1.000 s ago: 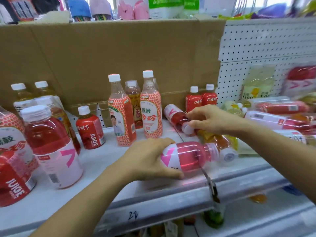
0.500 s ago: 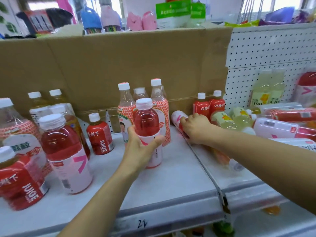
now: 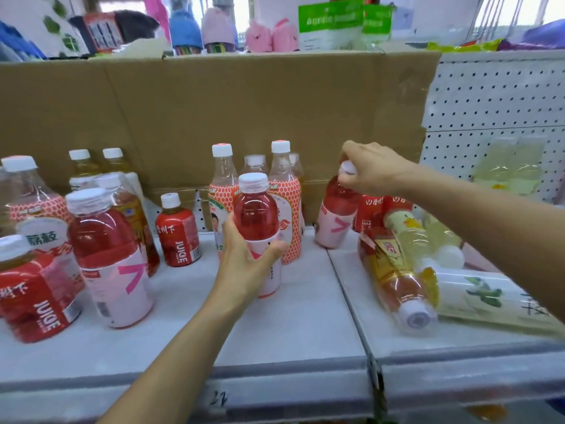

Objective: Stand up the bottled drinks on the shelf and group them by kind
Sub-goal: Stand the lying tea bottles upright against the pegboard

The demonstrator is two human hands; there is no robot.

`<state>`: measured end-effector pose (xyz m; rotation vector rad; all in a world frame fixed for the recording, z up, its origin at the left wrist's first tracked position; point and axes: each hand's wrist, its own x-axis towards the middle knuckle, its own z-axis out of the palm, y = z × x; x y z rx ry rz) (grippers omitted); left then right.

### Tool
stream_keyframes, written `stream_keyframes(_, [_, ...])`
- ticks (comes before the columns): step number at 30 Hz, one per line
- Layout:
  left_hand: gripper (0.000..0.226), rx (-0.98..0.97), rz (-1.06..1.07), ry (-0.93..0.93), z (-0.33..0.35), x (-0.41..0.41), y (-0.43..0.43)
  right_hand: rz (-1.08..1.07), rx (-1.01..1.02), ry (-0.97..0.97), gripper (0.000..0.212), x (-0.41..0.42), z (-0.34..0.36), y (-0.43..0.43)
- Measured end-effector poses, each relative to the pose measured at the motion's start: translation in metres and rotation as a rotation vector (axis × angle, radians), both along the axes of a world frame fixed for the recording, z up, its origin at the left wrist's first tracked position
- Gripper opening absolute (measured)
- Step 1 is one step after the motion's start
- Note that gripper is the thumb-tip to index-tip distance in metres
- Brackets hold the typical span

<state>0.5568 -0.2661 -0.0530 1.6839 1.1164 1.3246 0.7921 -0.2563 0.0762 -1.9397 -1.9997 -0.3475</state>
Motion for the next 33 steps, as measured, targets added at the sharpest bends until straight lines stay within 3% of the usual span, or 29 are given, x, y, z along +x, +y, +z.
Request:
stream_keyframes(5, [0.093,0.028,0.112,-0.031,0.002,0.013,-0.008,0.125,0.024,0.226,0.041,0.009,-0.007,0.037])
stream_keyframes(11, [0.094,0.064,0.353,0.061,0.008,0.030,-0.032,0.230,0.010,0.389,0.042,0.024,-0.015,0.047])
stream_keyframes(15, [0.089,0.376,0.629,0.308,0.006,0.060,-0.064,0.358,-0.122,0.410,0.061,0.046,-0.022,0.035])
stream_keyframes(17, [0.083,0.447,0.532,0.415,0.002,0.085,-0.084,0.386,-0.155,0.436,0.069,0.059,-0.028,0.025])
stream_keyframes(19, [0.081,0.363,0.312,0.491,-0.002,0.110,-0.103,0.436,-0.188,0.439,0.061,0.072,-0.035,0.008])
stream_keyframes(22, [0.097,0.210,0.093,0.631,-0.013,0.139,-0.120,0.494,-0.300,0.393,0.049,0.091,-0.048,-0.026])
stream_keyframes(25, [0.100,0.149,0.092,0.747,-0.022,0.154,-0.124,0.549,-0.399,0.342,0.040,0.111,-0.059,-0.064])
stream_keyframes(28, [0.090,0.152,0.131,0.737,-0.028,0.160,-0.126,0.560,-0.446,0.286,0.039,0.130,-0.073,-0.099])
stream_keyframes(33, [0.059,0.186,0.255,0.557,-0.037,0.163,-0.133,0.456,-0.445,0.202,0.066,0.166,-0.091,-0.142])
